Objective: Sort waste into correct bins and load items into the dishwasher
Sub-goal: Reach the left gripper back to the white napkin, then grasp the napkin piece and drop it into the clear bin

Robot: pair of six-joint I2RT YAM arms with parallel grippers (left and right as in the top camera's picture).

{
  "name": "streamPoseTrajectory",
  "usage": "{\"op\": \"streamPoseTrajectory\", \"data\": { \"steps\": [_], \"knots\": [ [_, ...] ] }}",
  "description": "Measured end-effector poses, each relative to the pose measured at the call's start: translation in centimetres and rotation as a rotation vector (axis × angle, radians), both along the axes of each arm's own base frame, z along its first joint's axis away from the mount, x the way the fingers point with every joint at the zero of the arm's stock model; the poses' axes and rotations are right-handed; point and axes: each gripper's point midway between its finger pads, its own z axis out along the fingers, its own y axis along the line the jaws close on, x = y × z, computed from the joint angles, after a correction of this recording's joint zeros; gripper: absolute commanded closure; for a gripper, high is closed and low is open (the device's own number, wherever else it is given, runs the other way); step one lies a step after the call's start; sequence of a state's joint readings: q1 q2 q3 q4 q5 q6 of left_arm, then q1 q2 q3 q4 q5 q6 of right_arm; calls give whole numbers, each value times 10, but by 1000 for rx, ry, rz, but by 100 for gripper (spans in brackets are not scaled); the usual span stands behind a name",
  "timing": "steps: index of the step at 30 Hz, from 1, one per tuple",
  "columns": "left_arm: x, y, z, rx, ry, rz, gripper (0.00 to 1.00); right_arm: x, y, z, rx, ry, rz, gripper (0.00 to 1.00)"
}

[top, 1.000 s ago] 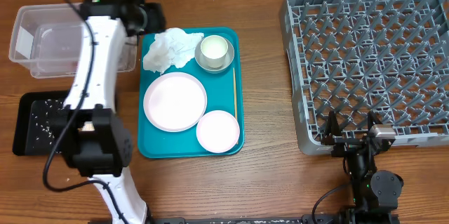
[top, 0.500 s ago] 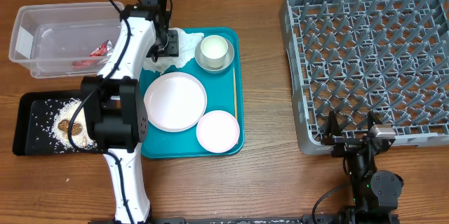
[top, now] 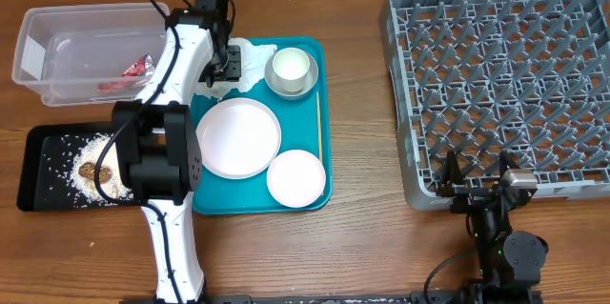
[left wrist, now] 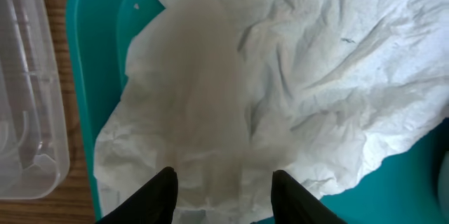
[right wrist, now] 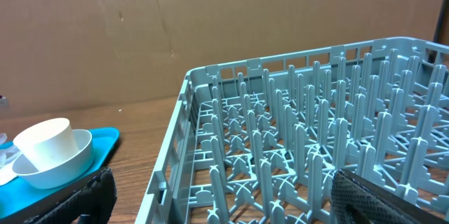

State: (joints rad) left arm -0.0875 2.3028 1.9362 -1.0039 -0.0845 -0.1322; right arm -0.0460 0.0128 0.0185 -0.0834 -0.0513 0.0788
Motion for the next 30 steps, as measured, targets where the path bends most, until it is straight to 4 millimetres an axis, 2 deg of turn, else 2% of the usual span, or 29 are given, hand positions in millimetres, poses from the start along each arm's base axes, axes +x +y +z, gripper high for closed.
{"op": "streamPoseTrajectory", "data": {
  "steps": [6, 7, 8, 16, 19, 21, 24, 27, 28, 30],
  "knots": [
    [-3, -2, -1, -12, 12, -3, 85, 0, 0, 0, 0, -1, 0, 0],
    [-4, -2, -1, -12, 16, -3, 94, 0, 0, 0, 0, 0, 0, 0],
    [-4, -2, -1, -12, 19, -4, 96, 0, 0, 0, 0, 0, 0, 0],
    [-10, -3, -1, -16, 42, -4, 96, 0, 0, 0, 0, 0, 0, 0],
    [-5, -3, 12, -19, 26, 0, 96, 0, 0, 0, 0, 0, 0, 0],
    [8, -4, 32, -26, -31, 9, 96, 0, 0, 0, 0, 0, 0, 0],
    [28, -6, 79, -41, -165, 19, 96, 0, 0, 0, 0, 0, 0, 0],
    [47, -2, 144, -36, -350, 29, 96, 0, 0, 0, 0, 0, 0, 0],
    [51, 3, 172, -22, -425, 41, 96, 0, 0, 0, 0, 0, 0, 0],
    [52, 13, 209, 8, -519, 66, 96, 0, 0, 0, -1, 0, 0, 0]
  ]
}}
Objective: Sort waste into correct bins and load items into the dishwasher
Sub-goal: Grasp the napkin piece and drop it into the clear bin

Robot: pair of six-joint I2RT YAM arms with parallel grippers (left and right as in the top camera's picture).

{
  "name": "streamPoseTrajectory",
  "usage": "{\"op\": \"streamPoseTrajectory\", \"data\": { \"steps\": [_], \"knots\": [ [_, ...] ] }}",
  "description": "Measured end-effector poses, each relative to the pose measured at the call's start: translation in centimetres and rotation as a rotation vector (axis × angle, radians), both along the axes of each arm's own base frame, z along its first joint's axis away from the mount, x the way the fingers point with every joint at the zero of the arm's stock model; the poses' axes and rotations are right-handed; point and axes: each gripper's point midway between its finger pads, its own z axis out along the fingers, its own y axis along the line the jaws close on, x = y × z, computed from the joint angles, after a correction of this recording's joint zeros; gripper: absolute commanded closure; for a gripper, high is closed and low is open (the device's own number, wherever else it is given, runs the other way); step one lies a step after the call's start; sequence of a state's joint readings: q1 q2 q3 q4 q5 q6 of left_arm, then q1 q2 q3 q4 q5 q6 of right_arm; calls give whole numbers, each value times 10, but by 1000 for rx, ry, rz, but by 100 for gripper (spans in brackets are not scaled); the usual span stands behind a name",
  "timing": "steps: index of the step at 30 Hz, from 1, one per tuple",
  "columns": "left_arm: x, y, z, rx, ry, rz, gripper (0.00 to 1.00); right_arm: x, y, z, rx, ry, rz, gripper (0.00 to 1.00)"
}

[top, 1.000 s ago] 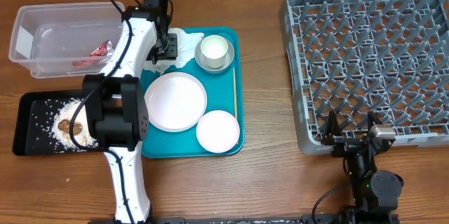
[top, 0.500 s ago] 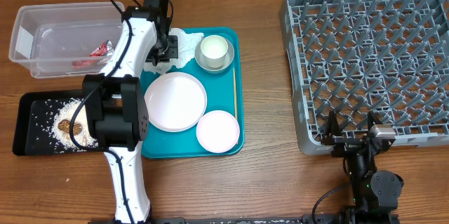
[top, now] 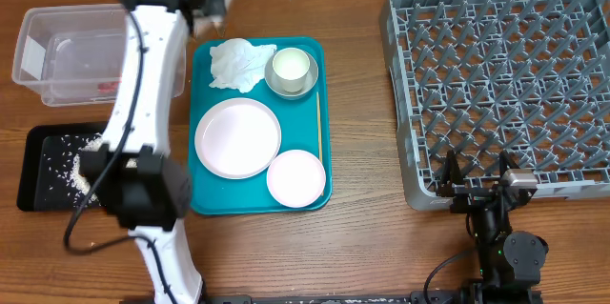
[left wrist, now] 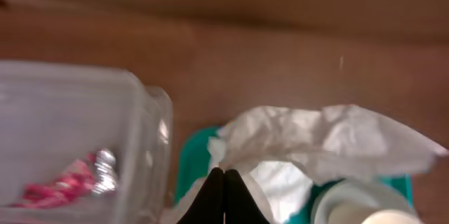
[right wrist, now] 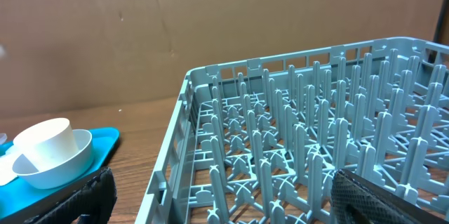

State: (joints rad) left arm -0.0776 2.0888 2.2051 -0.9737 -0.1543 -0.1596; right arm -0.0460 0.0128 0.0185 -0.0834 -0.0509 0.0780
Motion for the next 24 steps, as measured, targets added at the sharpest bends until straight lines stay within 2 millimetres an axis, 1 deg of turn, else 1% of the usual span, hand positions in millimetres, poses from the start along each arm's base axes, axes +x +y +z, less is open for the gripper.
{"op": "streamPoseTrajectory", "data": {
  "steps": [2, 3, 4, 5, 7, 12, 16, 17, 18, 19, 20, 21, 22, 24],
  "knots": [
    [-3, 15, 28, 35, -65, 46, 96, 0, 0, 0, 1, 0, 0, 0],
    [-5, 26, 38, 56, -85, 79, 96, 0, 0, 0, 1, 0, 0, 0],
    [-6, 34, 41, 73, -91, 102, 96, 0, 0, 0, 0, 0, 1, 0],
    [-8, 47, 43, 93, -93, 135, 96, 0, 0, 0, 1, 0, 0, 0],
    [-10, 68, 39, 122, -81, 188, 96, 0, 0, 0, 1, 0, 1, 0],
    [-19, 126, 17, 164, -25, 309, 96, 0, 0, 0, 0, 0, 0, 0],
    [-32, 165, -2, 172, 22, 384, 95, 0, 0, 0, 1, 0, 1, 0],
    [-35, 173, -7, 171, 35, 399, 94, 0, 0, 0, 1, 0, 0, 0],
    [-39, 181, -12, 169, 49, 413, 89, 0, 0, 0, 0, 0, 1, 0],
    [-43, 188, -18, 165, 64, 424, 75, 0, 0, 0, 0, 0, 0, 0],
    [-46, 194, -22, 162, 77, 432, 43, 0, 0, 0, 1, 0, 0, 0],
    [-49, 199, -27, 154, 89, 442, 8, 0, 0, 0, 0, 0, 0, 0],
    [-52, 203, -31, 145, 99, 448, 0, 0, 0, 0, 0, 0, 1, 0],
    [-55, 206, -38, 131, 120, 451, 0, 0, 0, 0, 1, 0, 0, 0]
  ]
}}
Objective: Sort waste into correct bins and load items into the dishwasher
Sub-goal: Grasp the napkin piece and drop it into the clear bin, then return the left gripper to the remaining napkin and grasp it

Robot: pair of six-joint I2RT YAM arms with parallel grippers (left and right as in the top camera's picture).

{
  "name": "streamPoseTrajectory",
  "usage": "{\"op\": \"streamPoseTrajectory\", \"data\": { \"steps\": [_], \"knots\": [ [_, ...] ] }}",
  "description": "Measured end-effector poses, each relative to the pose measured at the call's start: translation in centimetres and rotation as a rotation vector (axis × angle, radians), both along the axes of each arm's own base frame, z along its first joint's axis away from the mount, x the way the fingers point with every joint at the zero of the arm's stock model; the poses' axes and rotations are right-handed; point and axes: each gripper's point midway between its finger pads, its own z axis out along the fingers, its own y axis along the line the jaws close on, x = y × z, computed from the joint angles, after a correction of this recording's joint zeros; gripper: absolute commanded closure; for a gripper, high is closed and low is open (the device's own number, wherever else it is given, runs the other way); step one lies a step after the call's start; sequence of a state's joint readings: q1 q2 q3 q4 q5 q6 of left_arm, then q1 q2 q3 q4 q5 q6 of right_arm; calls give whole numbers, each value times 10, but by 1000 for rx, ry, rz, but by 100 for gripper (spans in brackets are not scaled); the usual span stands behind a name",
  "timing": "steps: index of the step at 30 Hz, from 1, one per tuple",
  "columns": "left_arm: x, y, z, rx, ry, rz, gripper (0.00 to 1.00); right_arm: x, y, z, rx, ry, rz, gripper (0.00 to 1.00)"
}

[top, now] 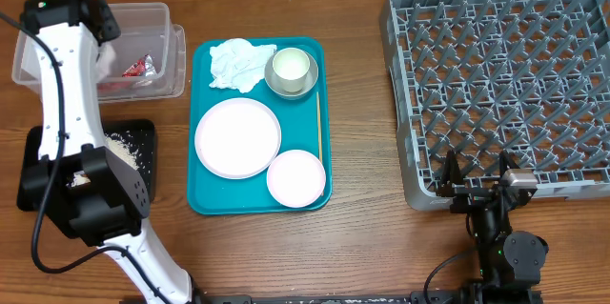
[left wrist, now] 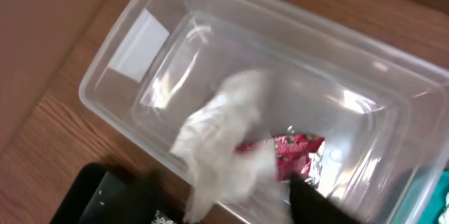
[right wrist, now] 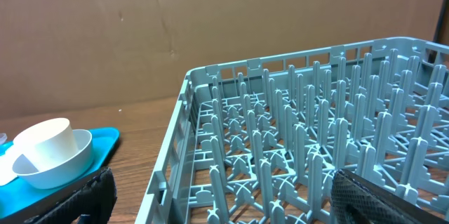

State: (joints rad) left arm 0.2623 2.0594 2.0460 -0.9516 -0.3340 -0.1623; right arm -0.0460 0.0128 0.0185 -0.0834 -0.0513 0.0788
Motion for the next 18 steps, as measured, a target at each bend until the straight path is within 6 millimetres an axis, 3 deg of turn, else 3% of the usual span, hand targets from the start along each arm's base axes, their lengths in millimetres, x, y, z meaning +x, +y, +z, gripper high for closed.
{"op": "streamPoseTrajectory", "data": {
  "steps": [4, 7, 10, 13, 18],
  "knots": [
    [-1, -8, -6, -48, 11, -25, 0, 0, 0, 0, 0, 0, 0, 0],
    [3, -30, -13, -139, 10, -92, 0, 0, 0, 0, 0, 0, 0, 0],
    [13, -69, -16, -278, -15, -215, 0, 0, 0, 0, 0, 0, 0, 0],
    [24, -120, -13, -417, -50, -358, 0, 0, 0, 0, 0, 0, 0, 0],
    [29, -197, -13, -475, -31, -519, 0, 0, 0, 0, 0, 0, 0, 0]
  ]
}}
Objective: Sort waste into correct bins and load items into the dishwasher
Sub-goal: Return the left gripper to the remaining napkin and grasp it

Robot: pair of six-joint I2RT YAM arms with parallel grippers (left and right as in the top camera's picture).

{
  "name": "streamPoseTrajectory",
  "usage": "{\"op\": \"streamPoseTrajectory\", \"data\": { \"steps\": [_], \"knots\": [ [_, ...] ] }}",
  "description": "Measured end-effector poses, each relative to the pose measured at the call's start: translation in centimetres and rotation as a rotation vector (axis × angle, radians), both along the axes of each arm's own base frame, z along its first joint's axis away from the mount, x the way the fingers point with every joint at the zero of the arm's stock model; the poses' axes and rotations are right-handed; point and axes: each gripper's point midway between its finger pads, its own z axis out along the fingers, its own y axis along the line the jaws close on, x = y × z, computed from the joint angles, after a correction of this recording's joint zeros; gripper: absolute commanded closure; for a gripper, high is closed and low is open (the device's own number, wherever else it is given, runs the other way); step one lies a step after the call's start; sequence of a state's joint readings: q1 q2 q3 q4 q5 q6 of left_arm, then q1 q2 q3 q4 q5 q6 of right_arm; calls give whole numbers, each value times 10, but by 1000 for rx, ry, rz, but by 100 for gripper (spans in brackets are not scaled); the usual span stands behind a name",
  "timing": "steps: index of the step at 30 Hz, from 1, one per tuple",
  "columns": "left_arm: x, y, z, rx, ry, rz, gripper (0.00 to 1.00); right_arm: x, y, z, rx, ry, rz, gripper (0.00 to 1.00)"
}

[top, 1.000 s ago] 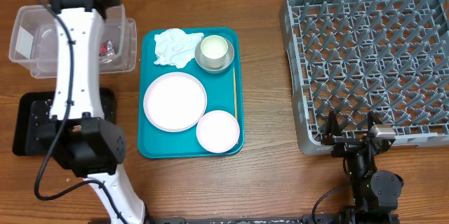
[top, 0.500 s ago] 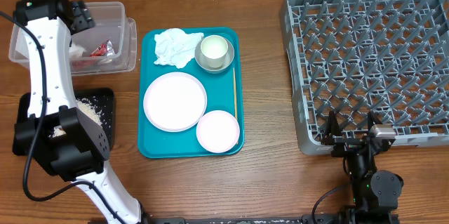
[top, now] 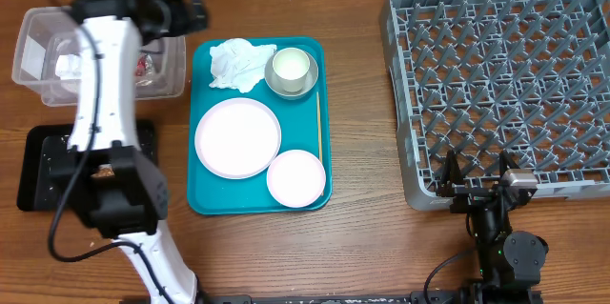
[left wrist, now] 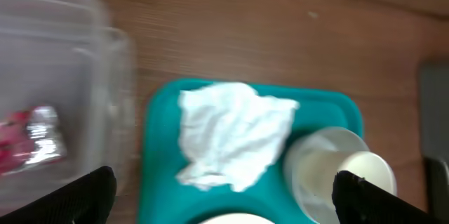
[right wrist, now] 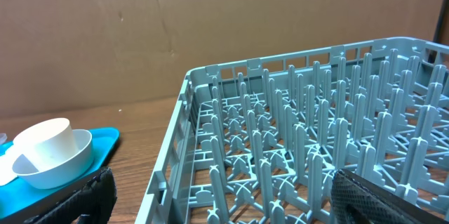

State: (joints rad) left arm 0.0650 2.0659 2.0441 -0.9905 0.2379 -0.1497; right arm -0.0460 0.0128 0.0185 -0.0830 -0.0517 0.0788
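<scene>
A crumpled white napkin (top: 238, 64) (left wrist: 231, 140) lies at the far left of the teal tray (top: 202, 199). Beside it a white cup (top: 292, 64) stands in a bowl. A large plate (top: 238, 137), a small plate (top: 295, 178) and a thin stick (top: 317, 123) share the tray. My left gripper (top: 193, 10) (left wrist: 224, 196) hangs open and empty above the tray's far left corner. In the clear bin (top: 38, 90) are a white paper wad (top: 69, 66) and a red wrapper (top: 143, 61). My right gripper (top: 477, 175) (right wrist: 242, 192) rests open at the grey rack's (top: 505, 75) near edge.
A black tray (top: 38, 166) with food scraps sits at the near left, partly hidden by my left arm. The grey dish rack (right wrist: 316, 140) fills the right side of the table, its pegs standing bare.
My left gripper was over the clear bin with a white paper wad between its open fingers. Now it is to the right, over the tray's far corner, empty. The wad lies in the bin.
My left gripper was open, low over the napkin on the tray. Then it was shut on a piece of napkin above the tray's far edge. Then it stood open over the clear bin. Now the paper lies in the bin. The right arm stayed still.
</scene>
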Motion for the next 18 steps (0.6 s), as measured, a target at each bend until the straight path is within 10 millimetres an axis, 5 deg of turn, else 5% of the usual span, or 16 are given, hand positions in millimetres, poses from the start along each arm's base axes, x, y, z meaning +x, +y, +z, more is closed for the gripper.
{"op": "streamPoseTrajectory", "data": {
  "steps": [5, 8, 14, 18],
  "knots": [
    [-2, -49, -29, 68, 67, -78, 0, 0, 0, 0, 0, 0, 0, 0],
    [-1, -63, -65, 99, 135, -90, 0, 0, 0, 0, 0, 0, 0, 0],
    [-4, -56, -136, 182, 275, -44, 0, 0, 0, 0, 0, 1, 0, 0],
    [-7, -45, -152, 225, 312, -14, 3, 0, 0, 0, 0, 0, 0, 0]
  ]
}}
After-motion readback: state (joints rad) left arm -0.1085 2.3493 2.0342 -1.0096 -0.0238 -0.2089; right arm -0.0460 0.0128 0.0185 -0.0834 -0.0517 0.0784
